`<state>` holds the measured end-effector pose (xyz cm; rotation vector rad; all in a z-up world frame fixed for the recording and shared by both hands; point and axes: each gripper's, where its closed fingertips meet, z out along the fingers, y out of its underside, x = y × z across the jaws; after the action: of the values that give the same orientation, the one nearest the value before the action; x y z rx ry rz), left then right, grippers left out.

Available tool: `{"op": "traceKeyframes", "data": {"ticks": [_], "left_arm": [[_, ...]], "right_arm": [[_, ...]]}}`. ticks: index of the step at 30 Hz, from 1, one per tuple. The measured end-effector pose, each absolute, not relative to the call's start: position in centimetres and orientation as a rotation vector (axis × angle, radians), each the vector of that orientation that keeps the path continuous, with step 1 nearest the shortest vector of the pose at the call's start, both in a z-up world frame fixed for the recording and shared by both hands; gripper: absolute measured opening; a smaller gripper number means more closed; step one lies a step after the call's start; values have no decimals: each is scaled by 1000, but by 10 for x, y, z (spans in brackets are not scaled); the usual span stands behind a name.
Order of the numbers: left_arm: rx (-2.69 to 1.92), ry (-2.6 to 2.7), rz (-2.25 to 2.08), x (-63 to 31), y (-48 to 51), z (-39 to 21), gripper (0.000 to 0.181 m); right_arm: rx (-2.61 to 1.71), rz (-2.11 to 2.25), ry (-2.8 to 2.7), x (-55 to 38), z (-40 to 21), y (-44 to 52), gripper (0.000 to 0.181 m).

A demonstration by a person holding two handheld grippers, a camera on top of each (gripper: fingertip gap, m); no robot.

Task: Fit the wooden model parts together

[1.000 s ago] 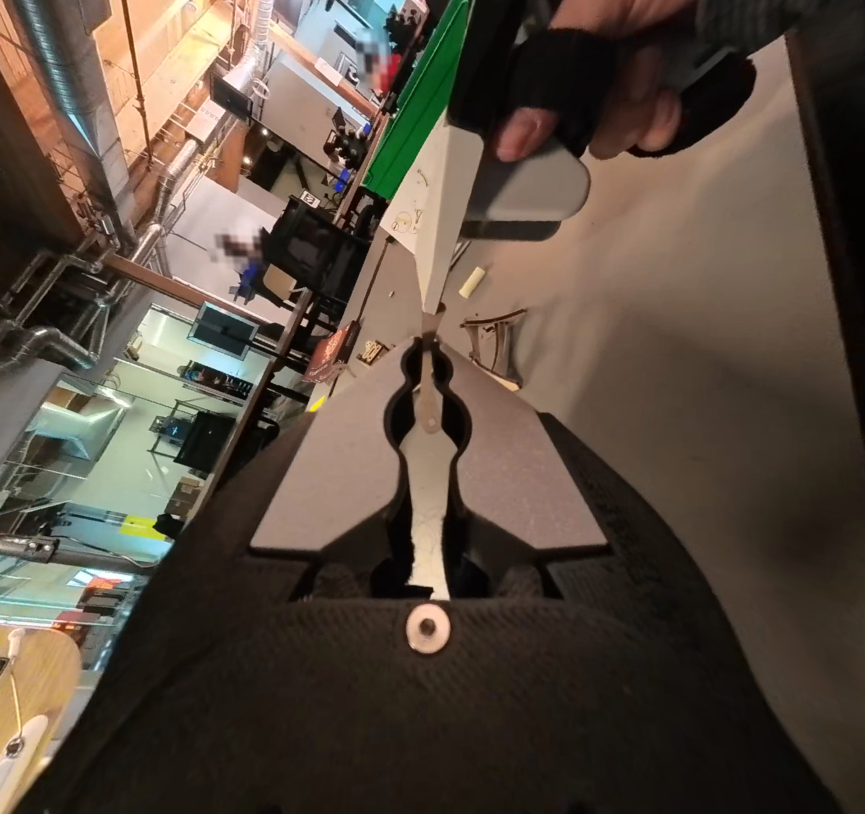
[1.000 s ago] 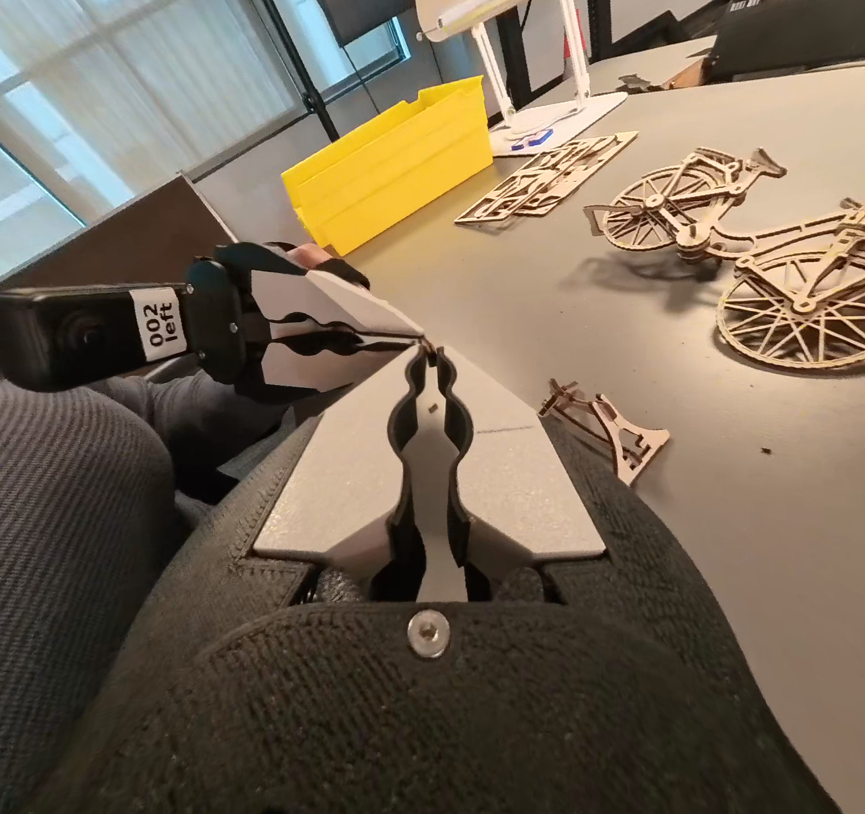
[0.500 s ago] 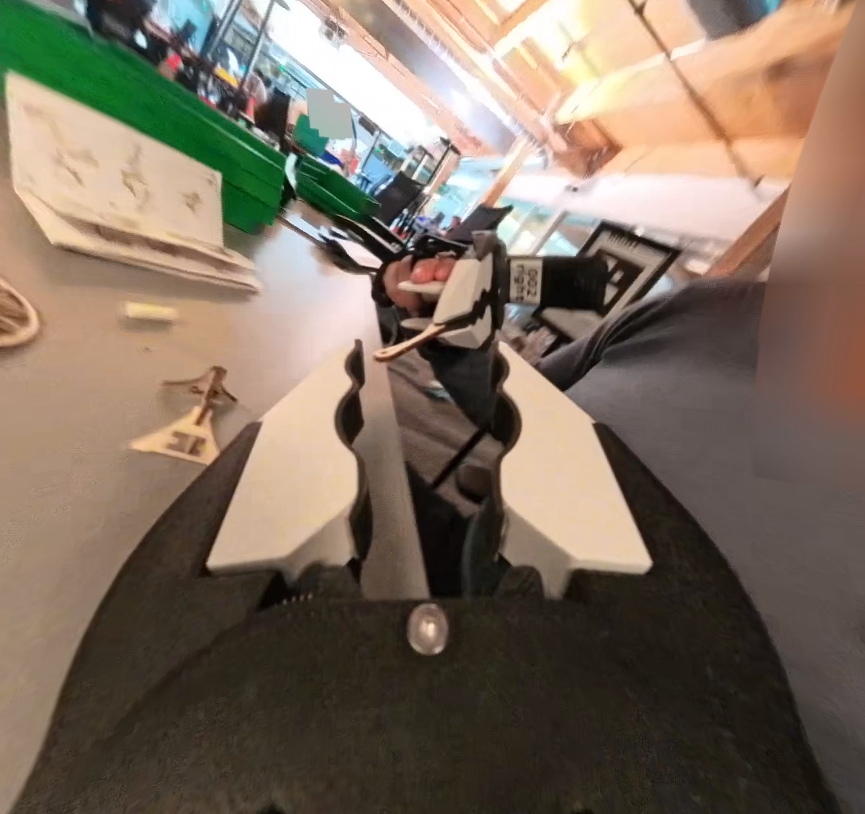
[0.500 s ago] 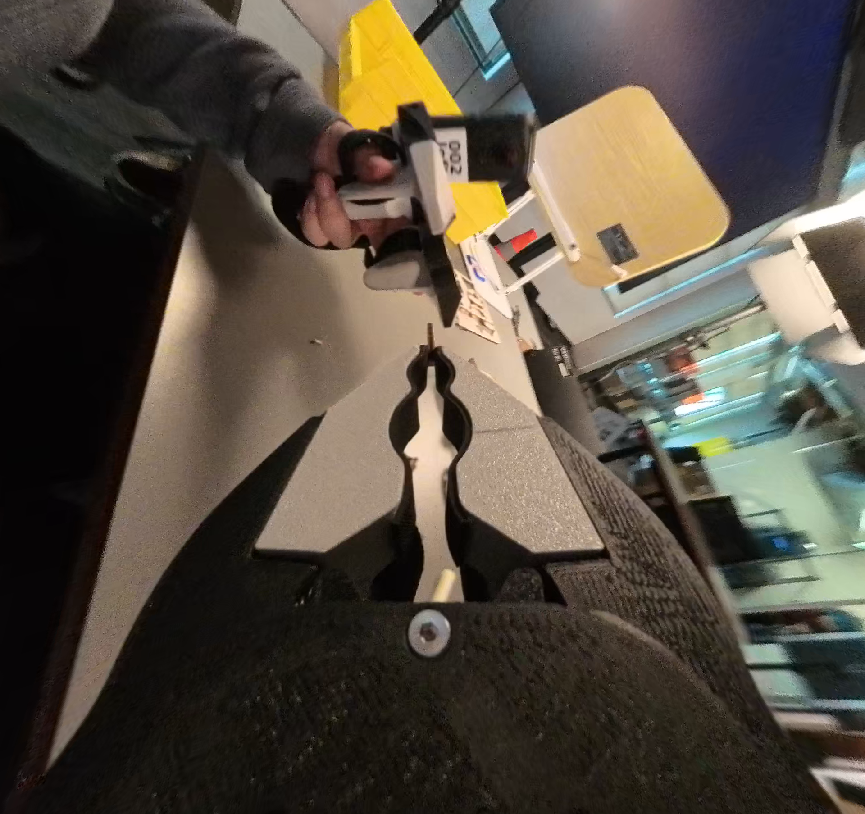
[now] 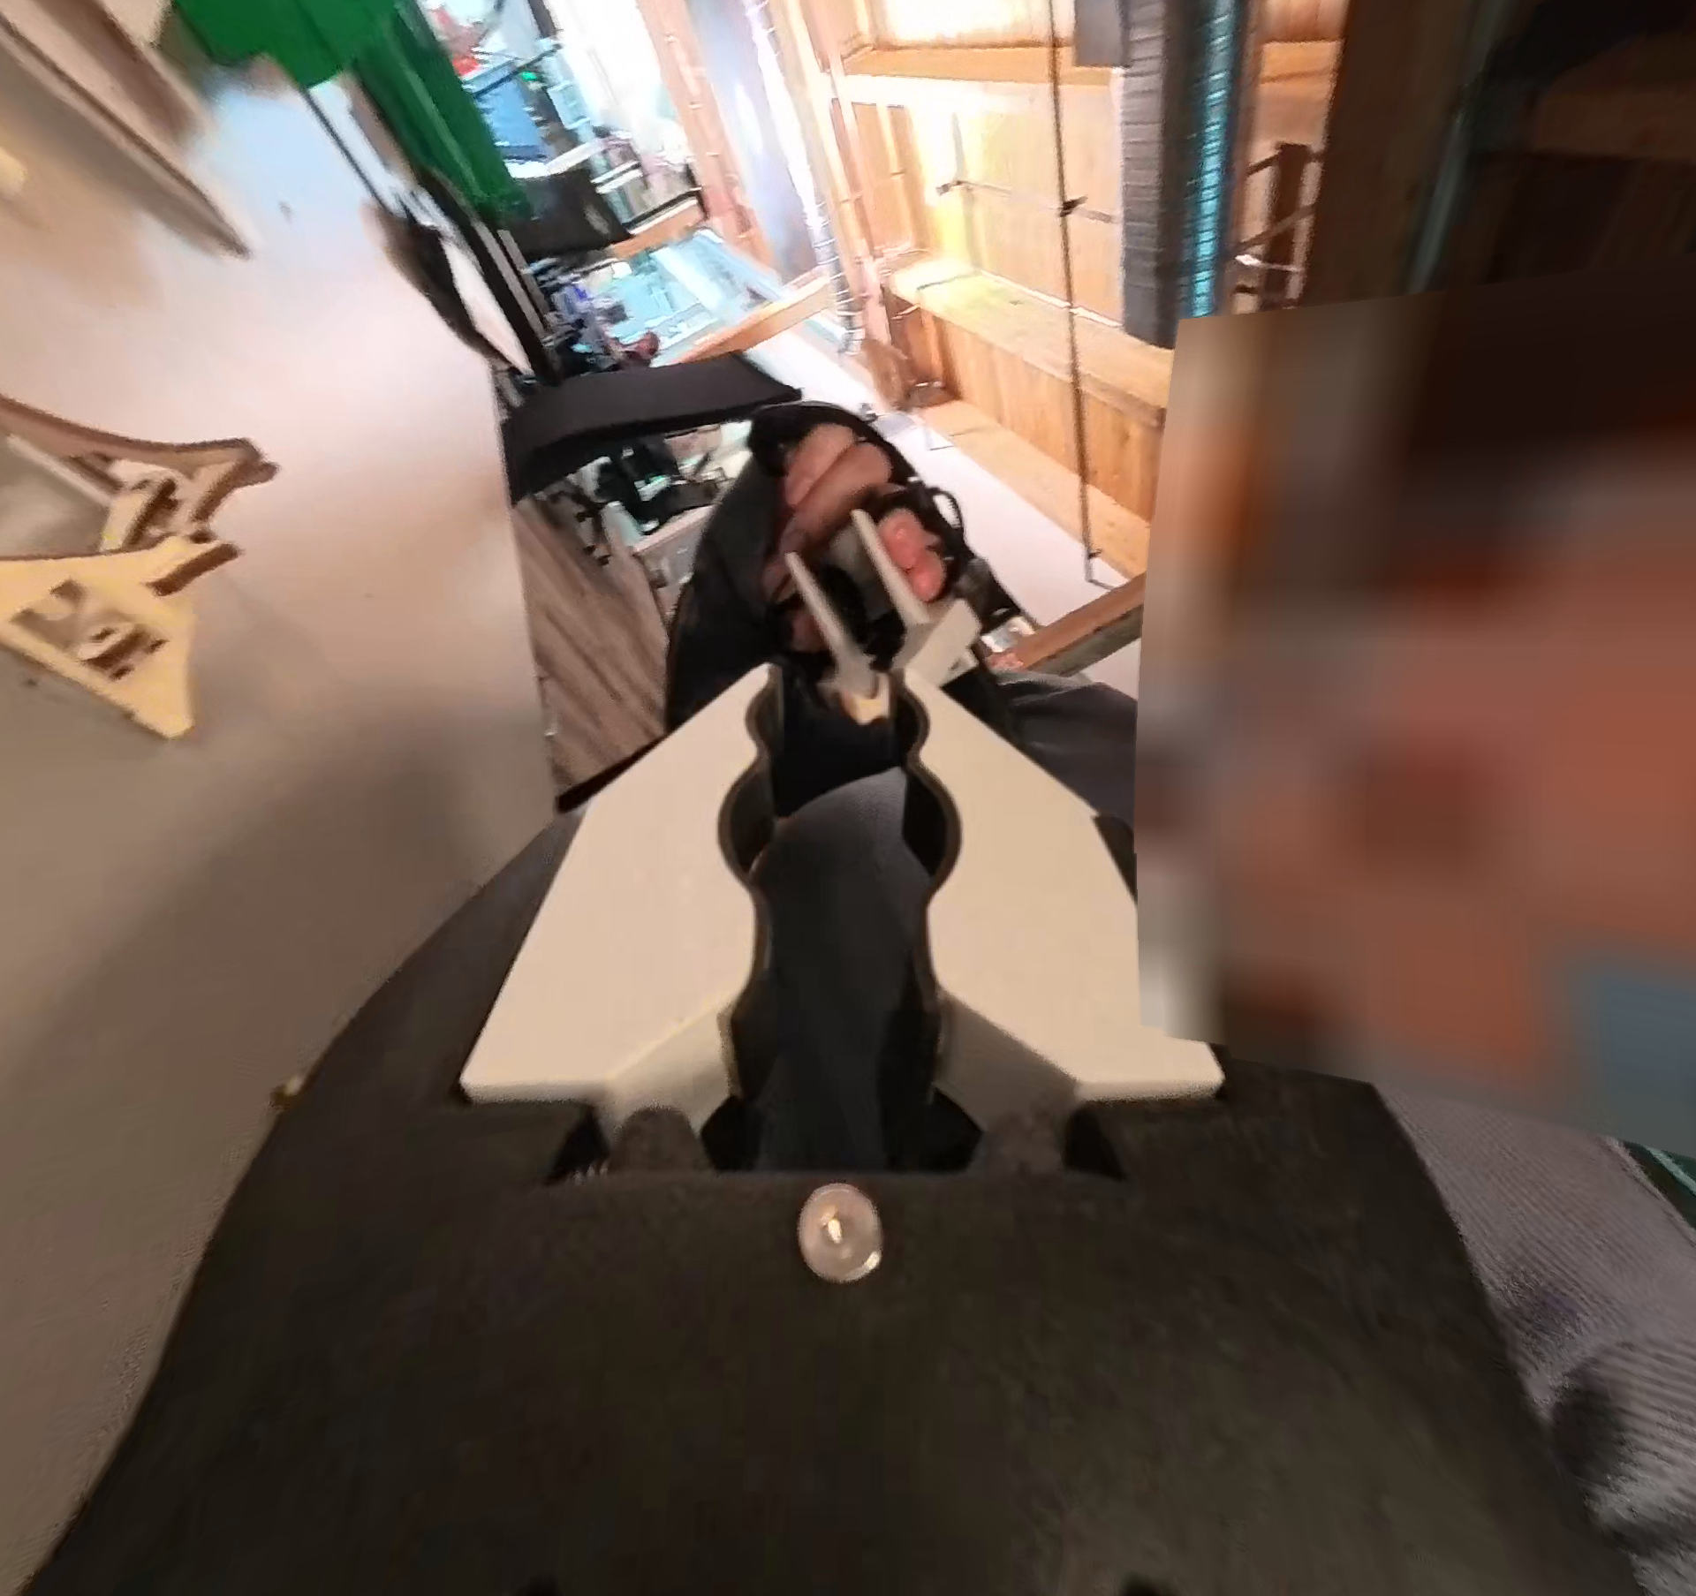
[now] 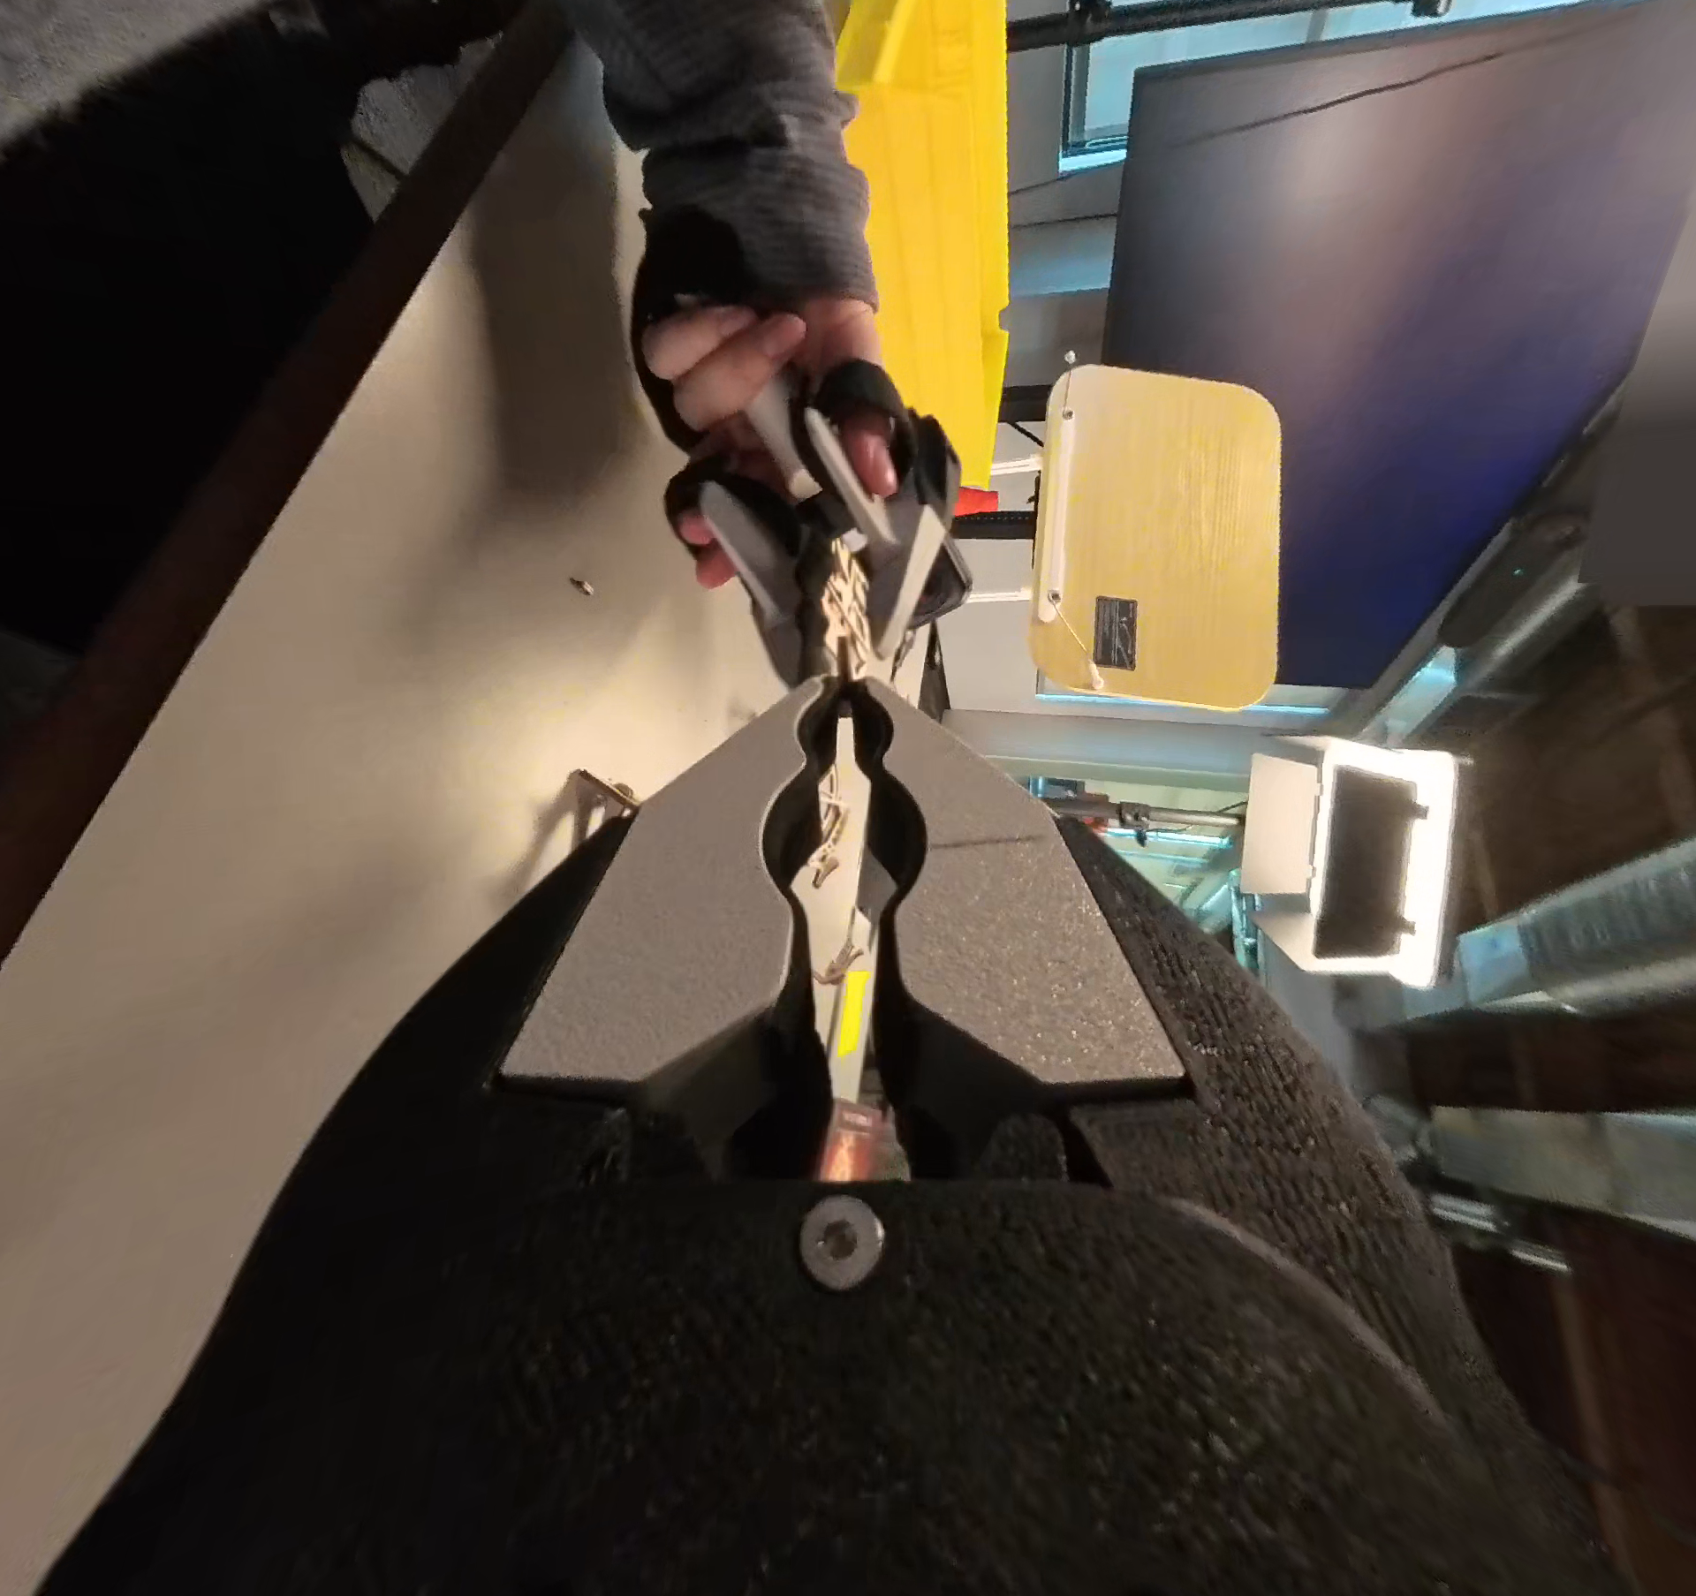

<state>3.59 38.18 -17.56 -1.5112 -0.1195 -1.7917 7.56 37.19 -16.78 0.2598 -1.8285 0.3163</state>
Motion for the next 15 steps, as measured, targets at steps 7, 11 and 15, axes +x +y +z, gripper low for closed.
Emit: {"op": "traceKeyframes", "data": {"ticks": [7, 11, 15], "left_arm": [[-1567, 50, -1738, 49, 371, -176, 0], [-1580, 78, -1603, 38, 374, -174, 0], [-1547, -38, -1590, 19, 380, -168, 9]], "right_arm": [[295, 318, -1853, 73, -175, 367, 0], [196, 387, -1857, 63, -177, 378, 1], [204, 393, -1807, 58, -172, 386, 0]]}}
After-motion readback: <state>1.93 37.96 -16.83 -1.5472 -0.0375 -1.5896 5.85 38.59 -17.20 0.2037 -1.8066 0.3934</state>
